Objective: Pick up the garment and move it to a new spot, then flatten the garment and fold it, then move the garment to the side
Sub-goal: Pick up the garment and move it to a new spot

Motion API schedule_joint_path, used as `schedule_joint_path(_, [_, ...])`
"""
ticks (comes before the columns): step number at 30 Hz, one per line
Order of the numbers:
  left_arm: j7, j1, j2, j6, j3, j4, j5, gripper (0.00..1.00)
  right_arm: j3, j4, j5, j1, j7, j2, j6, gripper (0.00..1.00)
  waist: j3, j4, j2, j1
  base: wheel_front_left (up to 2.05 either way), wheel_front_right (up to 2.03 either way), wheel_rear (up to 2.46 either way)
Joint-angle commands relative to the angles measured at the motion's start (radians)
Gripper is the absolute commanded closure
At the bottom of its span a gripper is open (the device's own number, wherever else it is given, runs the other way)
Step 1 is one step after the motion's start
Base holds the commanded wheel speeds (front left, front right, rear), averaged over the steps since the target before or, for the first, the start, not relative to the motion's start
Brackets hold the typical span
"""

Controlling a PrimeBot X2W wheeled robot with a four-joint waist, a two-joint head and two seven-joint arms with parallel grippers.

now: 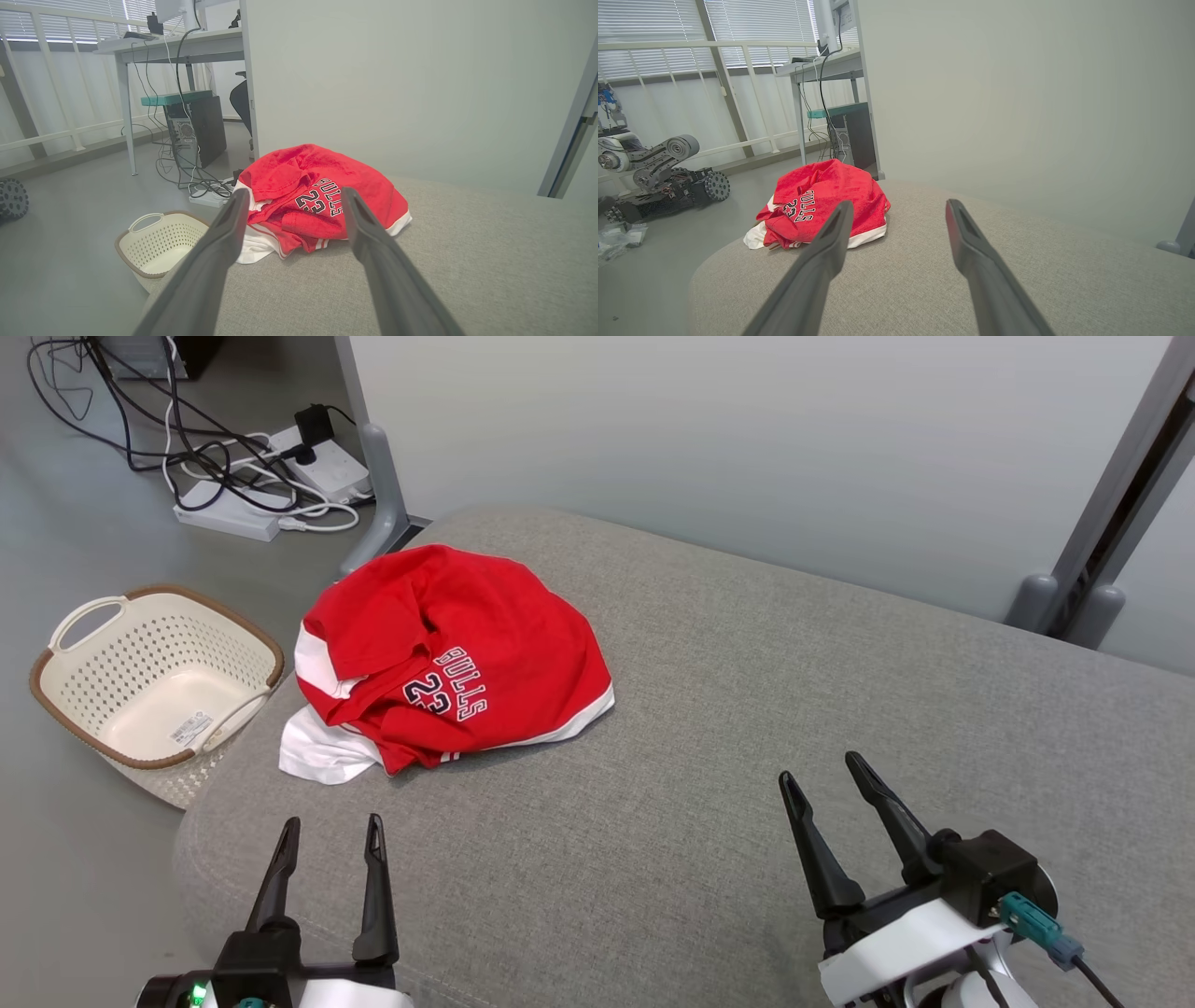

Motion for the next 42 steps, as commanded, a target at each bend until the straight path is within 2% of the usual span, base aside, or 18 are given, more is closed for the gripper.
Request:
schedule_joint_path(1, [-0.004, 0.005, 0.003, 0.005, 0.004, -0.008, -0.004, 0.00, 0.006, 0.007, 0.007, -0.014, -0.002, -0.007, 0.000, 0.00, 0.006, 0.005, 0.0000, 0.0000, 0.00, 0.00, 0.00])
schedule_joint_path(11, [-0.004, 0.006, 0.003, 0.027, -0.003, -0.023, -0.017, 0.00, 0.027, 0.025, 0.010, -0.038, -0.002, -0.007, 0.000, 0.00, 0.019, 0.011, 0.0000, 0.0000, 0.00, 0.00, 0.00])
schedule_joint_path(23, [-0.004, -0.007, 0.003, 0.022, -0.003, -0.006, -0.031, 0.00, 0.012, 0.028, -0.004, -0.017, -0.002, -0.007, 0.000, 0.00, 0.011, -0.001, 0.0000, 0.0000, 0.00, 0.00, 0.00])
schedule_joint_path(30, [-0.004, -0.069, 0.003, -0.021, 0.028, 0.052, -0.074, 0.00, -0.016, 0.001, -0.044, -0.028, -0.002, -0.007, 0.000, 0.00, 0.075, -0.018, 0.0000, 0.0000, 0.00, 0.00, 0.00])
schedule_joint_path(36, [-0.004, -0.204, 0.011, -0.089, 0.087, 0.082, -0.081, 0.00, -0.026, -0.019, -0.116, -0.112, -0.002, -0.014, 0.000, 0.00, 0.221, -0.074, 0.0000, 0.0000, 0.00, 0.00, 0.00])
schedule_joint_path(42, [-0.001, -0.392, 0.080, -0.171, 0.130, 0.177, -0.104, 0.00, -0.042, -0.053, -0.156, -0.194, -0.002, -0.052, 0.000, 0.00, 0.348, -0.122, 0.0000, 0.0000, 0.00, 0.00, 0.00])
